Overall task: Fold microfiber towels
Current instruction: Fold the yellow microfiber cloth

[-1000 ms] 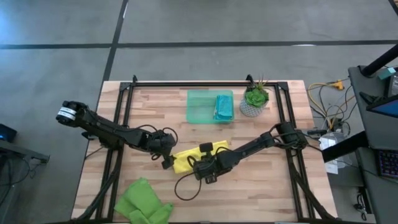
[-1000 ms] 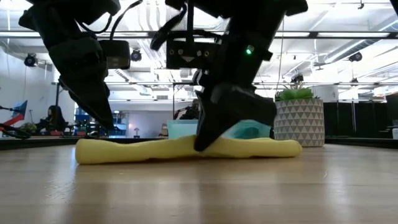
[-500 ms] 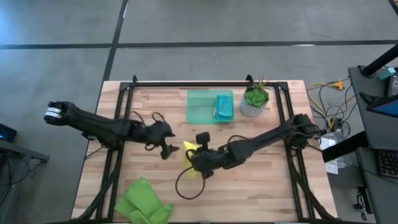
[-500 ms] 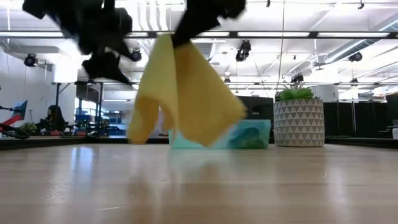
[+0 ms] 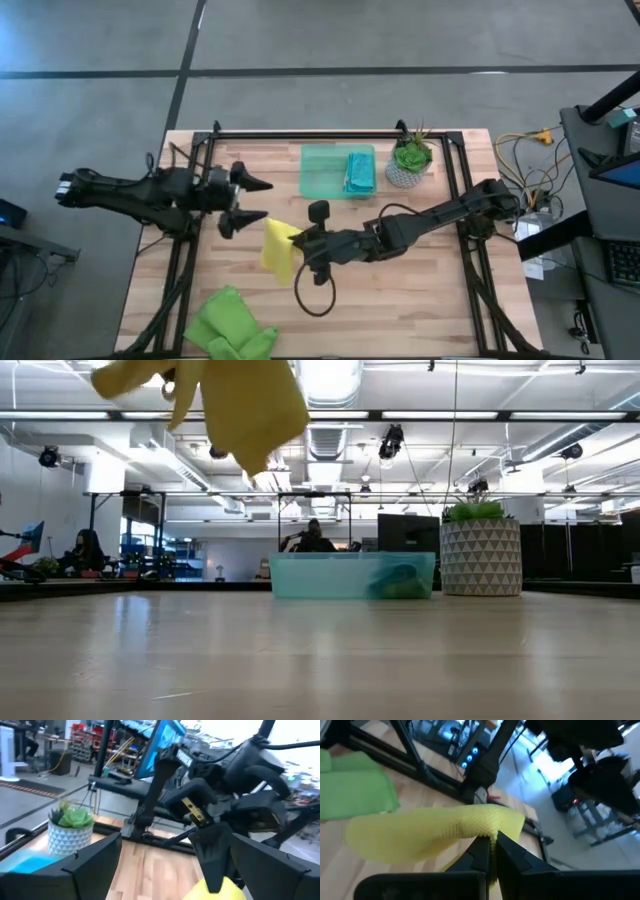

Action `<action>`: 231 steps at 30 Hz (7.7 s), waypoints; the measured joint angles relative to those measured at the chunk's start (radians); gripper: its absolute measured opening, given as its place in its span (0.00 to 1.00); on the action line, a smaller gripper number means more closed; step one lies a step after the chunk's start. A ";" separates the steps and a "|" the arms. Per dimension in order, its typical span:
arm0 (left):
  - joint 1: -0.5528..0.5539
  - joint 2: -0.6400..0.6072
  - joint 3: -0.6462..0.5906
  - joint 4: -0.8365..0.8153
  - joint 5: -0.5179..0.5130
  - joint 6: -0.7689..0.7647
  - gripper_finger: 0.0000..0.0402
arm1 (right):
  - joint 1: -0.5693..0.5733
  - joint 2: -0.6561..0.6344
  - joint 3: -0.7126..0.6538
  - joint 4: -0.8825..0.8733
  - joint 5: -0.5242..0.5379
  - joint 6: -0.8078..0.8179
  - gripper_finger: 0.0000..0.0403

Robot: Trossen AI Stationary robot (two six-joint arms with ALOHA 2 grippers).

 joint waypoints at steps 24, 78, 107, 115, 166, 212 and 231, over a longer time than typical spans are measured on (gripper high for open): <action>0.001 0.066 0.112 0.673 -0.010 -0.109 0.88 | -0.006 0.000 0.303 -0.030 -0.001 0.079 0.03; 0.005 0.302 0.187 0.484 0.498 -0.453 0.99 | -0.053 -0.013 0.471 -0.008 -0.192 0.133 0.03; 0.005 0.337 0.174 0.483 0.488 -0.366 0.29 | -0.084 -0.044 0.470 -0.050 -0.185 0.101 0.03; 0.006 0.326 0.173 0.347 0.461 -0.346 0.04 | -0.083 -0.044 0.469 -0.103 -0.141 0.090 0.03; 0.134 0.281 0.189 0.026 0.161 0.055 0.03 | -0.176 -0.273 0.138 -0.236 -0.053 0.740 0.76; 0.137 0.316 0.193 0.181 0.248 0.124 0.06 | -0.350 -0.300 -0.030 0.050 -0.604 0.688 0.06; 0.138 0.197 0.185 0.047 0.105 -0.087 0.84 | -0.384 -0.314 -0.056 -0.111 -0.551 0.663 0.03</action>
